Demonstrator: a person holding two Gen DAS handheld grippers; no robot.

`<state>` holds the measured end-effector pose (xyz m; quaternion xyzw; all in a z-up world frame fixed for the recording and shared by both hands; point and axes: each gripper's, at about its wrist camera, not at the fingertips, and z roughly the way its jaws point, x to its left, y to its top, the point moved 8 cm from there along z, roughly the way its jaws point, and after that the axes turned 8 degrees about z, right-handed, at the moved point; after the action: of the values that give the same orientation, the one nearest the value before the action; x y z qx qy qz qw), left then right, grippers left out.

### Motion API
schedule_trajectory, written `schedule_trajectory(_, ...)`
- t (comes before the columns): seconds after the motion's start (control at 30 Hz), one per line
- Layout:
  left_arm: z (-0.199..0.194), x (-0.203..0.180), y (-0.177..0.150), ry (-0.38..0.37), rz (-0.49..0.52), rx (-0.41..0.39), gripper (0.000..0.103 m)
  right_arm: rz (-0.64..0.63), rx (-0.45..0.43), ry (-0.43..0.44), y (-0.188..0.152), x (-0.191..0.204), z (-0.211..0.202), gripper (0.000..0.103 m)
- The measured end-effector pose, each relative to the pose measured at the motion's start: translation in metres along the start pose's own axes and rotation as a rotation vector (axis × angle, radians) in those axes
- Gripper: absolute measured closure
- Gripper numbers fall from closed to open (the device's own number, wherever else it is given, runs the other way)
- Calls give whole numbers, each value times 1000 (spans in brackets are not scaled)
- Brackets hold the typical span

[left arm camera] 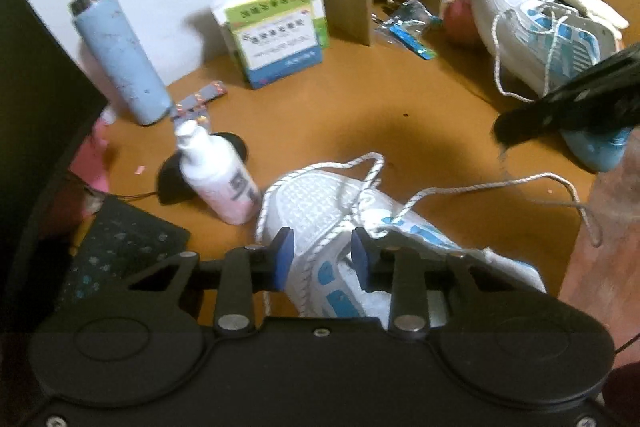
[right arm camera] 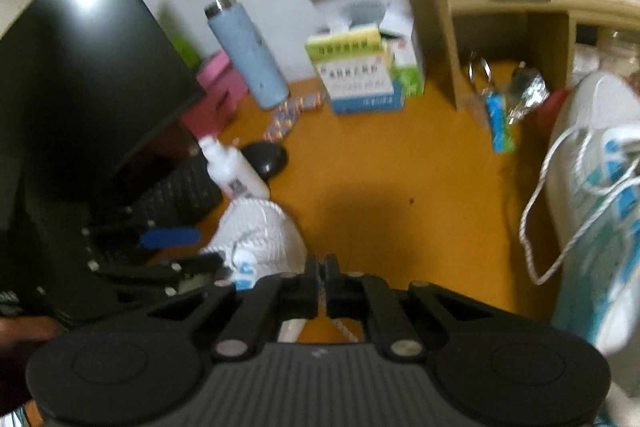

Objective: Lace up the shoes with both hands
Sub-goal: 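Grasp the lace near the sneaker eyelets with the left tool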

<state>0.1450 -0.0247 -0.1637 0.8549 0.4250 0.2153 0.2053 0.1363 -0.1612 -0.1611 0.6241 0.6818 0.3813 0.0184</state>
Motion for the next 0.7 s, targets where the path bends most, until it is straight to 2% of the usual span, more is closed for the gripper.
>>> schedule_trajectory(0.03,2,0,0,-25,-9,7,84,3,21,-7,-3,-1,6,94)
schedule_trajectory(0.07,1,1,1,-40,-17,7,86,4,31,-7,-5,-2,8,88)
schedule_trajectory(0.13,-1,-1,1,-56,-7,7,101,3,40,6,-7,-2,9,86)
schedule_trajectory(0.33,-15,-4,1,-41,-17,-12,102,36,42,42,-11,-10,-6,86)
schedule_trajectory(0.5,-33,-11,3,-17,-17,-53,102,137,6,46,-10,-26,-29,69)
schedule_trajectory(0.63,-49,-22,5,-4,-2,-94,102,225,5,143,-5,-17,-40,67)
schedule_trajectory(0.7,-57,-28,6,3,6,-115,102,276,16,242,-1,-2,-39,60)
